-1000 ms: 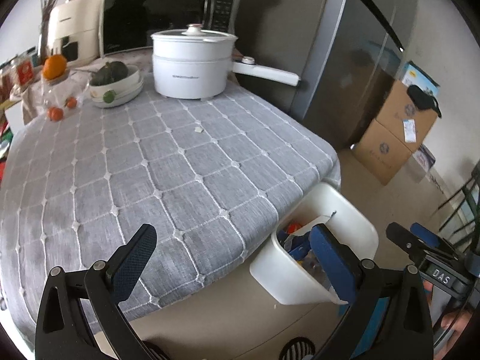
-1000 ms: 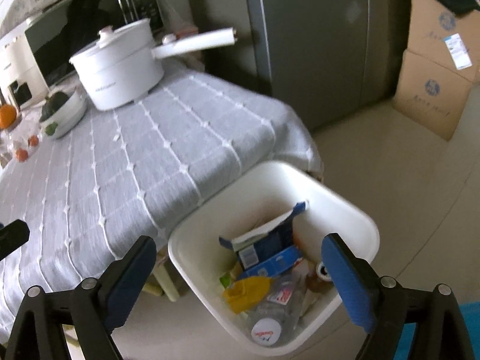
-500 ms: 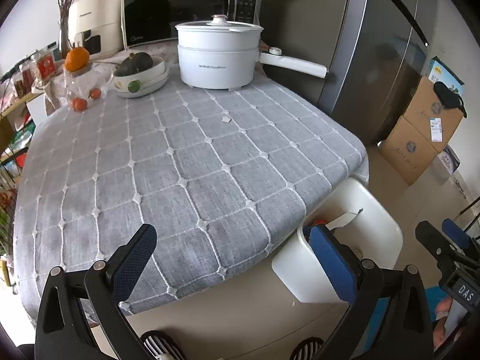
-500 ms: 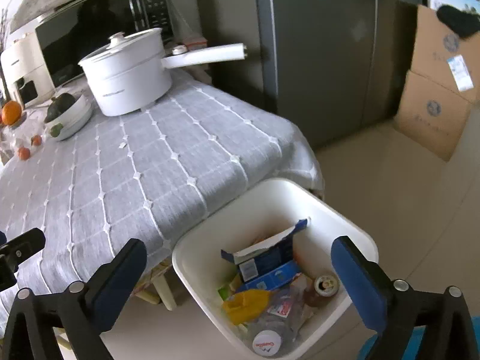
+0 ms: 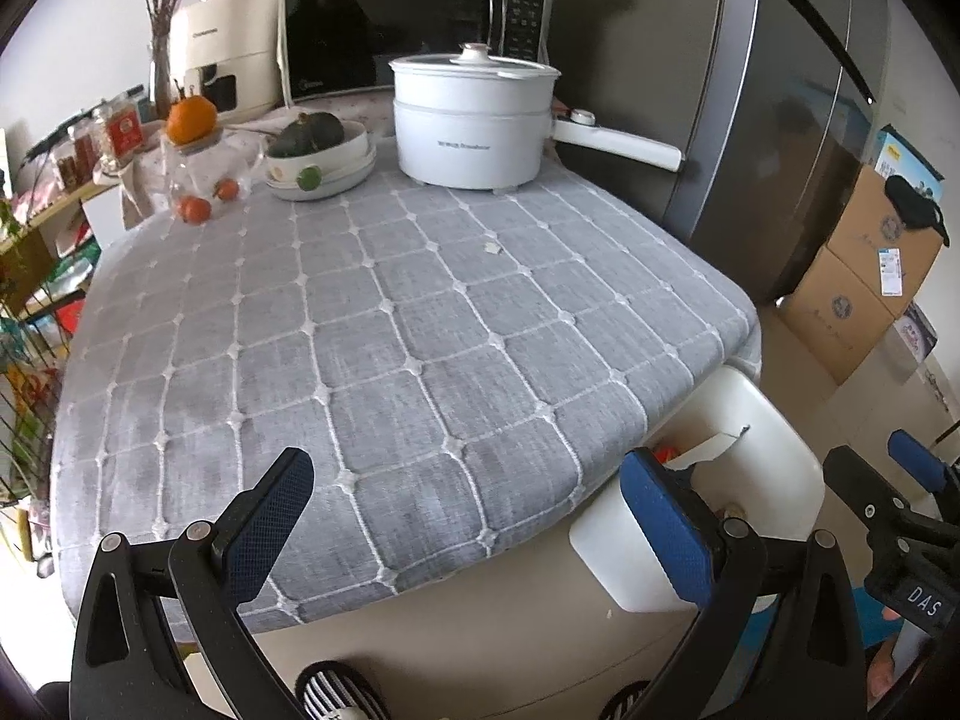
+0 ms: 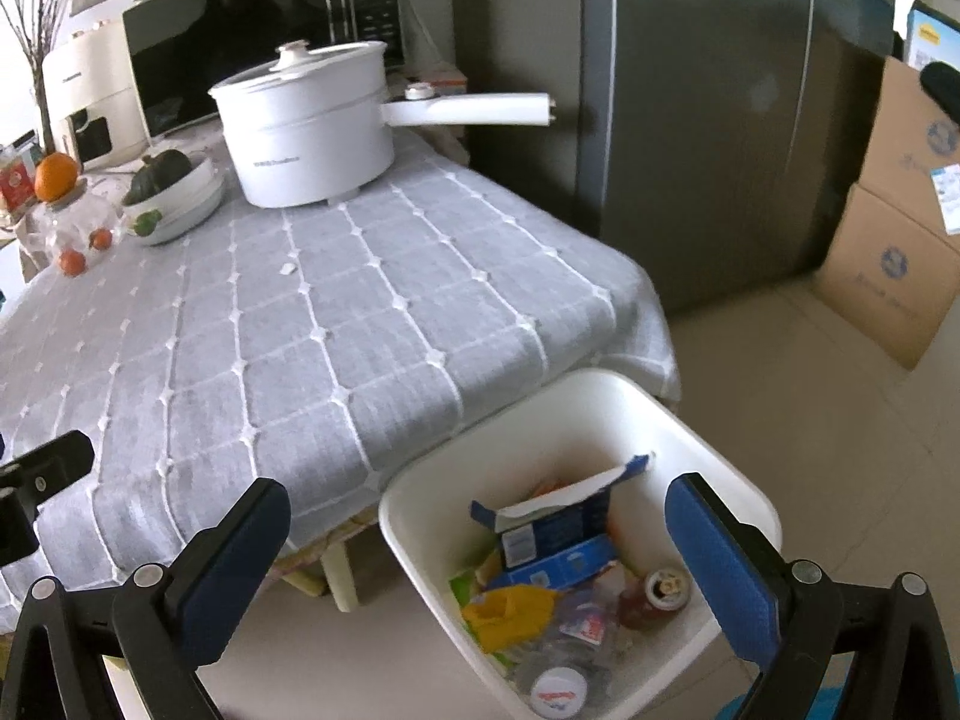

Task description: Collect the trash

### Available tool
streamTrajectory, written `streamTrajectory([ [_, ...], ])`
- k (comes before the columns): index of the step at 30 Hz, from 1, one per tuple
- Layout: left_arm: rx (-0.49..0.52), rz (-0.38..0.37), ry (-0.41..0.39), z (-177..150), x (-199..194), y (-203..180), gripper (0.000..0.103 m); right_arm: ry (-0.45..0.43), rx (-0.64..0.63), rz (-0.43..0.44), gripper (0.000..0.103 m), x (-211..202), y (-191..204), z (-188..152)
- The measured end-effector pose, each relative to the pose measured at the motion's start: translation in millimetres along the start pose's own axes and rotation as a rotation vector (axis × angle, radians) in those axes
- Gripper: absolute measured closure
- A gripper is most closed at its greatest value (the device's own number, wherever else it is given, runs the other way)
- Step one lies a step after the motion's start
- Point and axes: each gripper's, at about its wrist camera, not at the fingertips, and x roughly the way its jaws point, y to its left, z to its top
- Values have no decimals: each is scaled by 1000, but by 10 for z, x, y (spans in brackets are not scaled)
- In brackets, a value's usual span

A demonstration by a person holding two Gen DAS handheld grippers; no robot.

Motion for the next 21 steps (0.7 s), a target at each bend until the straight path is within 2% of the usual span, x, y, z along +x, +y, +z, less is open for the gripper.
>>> streamTrajectory([
  [6, -5, 29, -43, 7, -89, 91, 0, -21, -34, 13, 0, 13, 168, 30],
  [21, -7, 44, -58, 7, -138, 218, 0, -30, -76, -7, 0, 74, 386, 26],
])
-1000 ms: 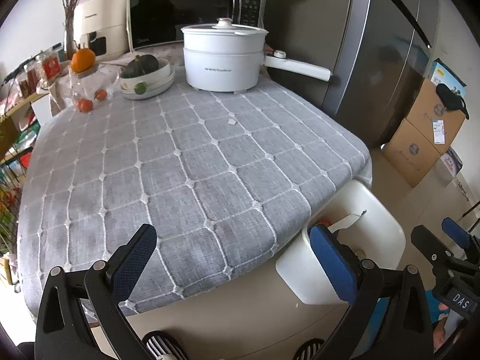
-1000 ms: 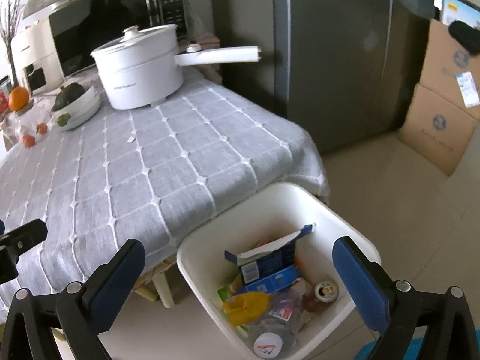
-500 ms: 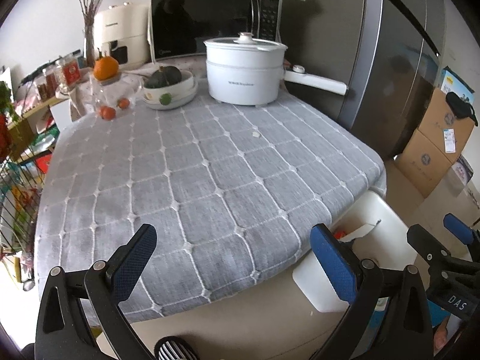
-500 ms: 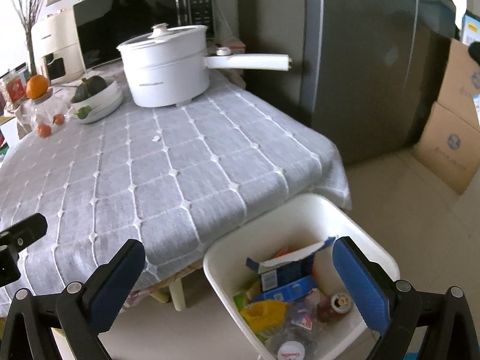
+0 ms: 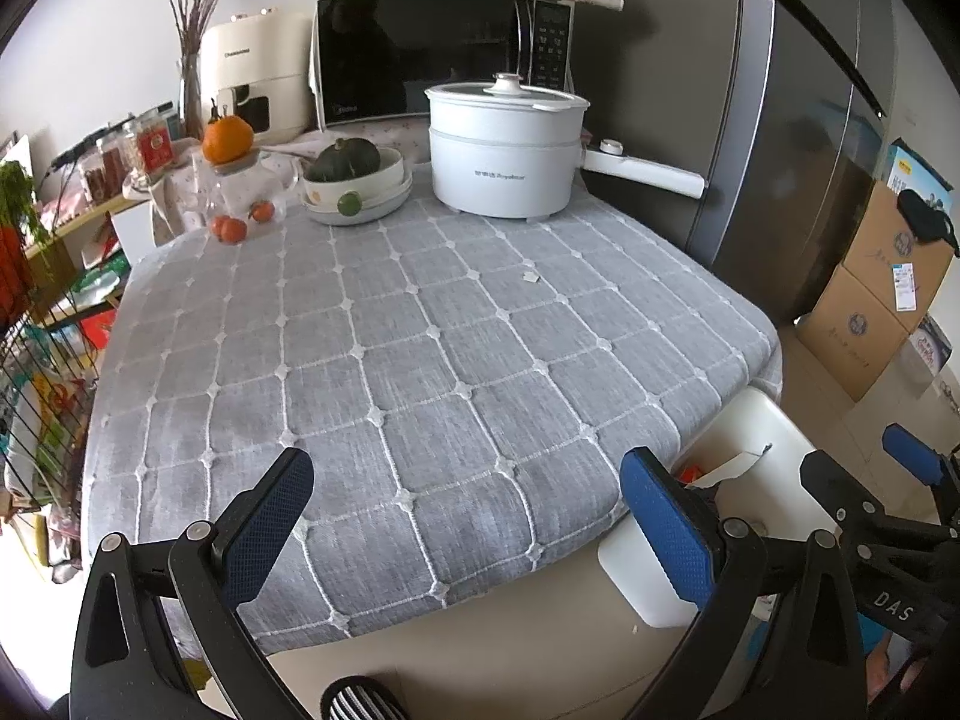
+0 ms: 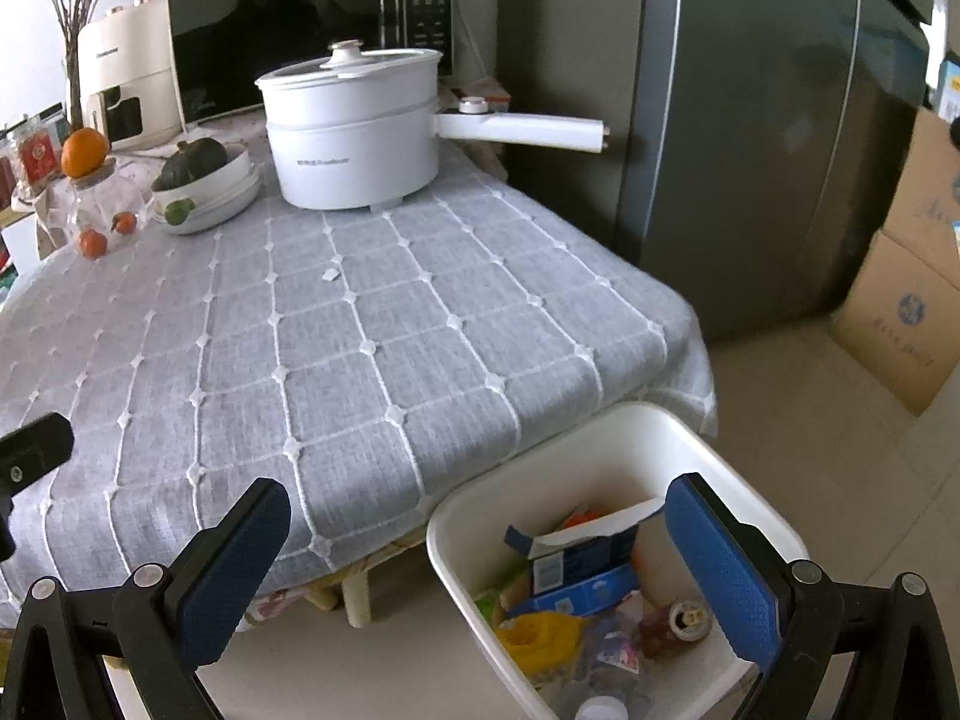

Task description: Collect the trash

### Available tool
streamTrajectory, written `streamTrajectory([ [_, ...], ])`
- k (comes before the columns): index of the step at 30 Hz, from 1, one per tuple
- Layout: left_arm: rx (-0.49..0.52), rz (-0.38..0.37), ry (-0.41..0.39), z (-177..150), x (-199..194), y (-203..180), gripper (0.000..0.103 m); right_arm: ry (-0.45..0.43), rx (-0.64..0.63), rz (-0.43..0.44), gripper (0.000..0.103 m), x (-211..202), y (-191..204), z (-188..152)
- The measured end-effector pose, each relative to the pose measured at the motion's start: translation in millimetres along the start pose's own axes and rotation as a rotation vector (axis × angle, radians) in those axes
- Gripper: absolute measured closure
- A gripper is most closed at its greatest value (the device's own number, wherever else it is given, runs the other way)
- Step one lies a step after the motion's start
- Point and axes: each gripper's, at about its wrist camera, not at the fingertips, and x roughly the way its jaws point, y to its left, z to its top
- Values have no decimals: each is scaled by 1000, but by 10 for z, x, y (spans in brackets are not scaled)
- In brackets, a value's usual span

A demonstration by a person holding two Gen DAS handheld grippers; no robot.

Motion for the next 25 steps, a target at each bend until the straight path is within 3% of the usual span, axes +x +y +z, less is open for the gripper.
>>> streamTrajectory([
  [25, 43, 23, 2, -24, 4, -49, 0, 3, -4, -17, 0, 19, -7, -22],
])
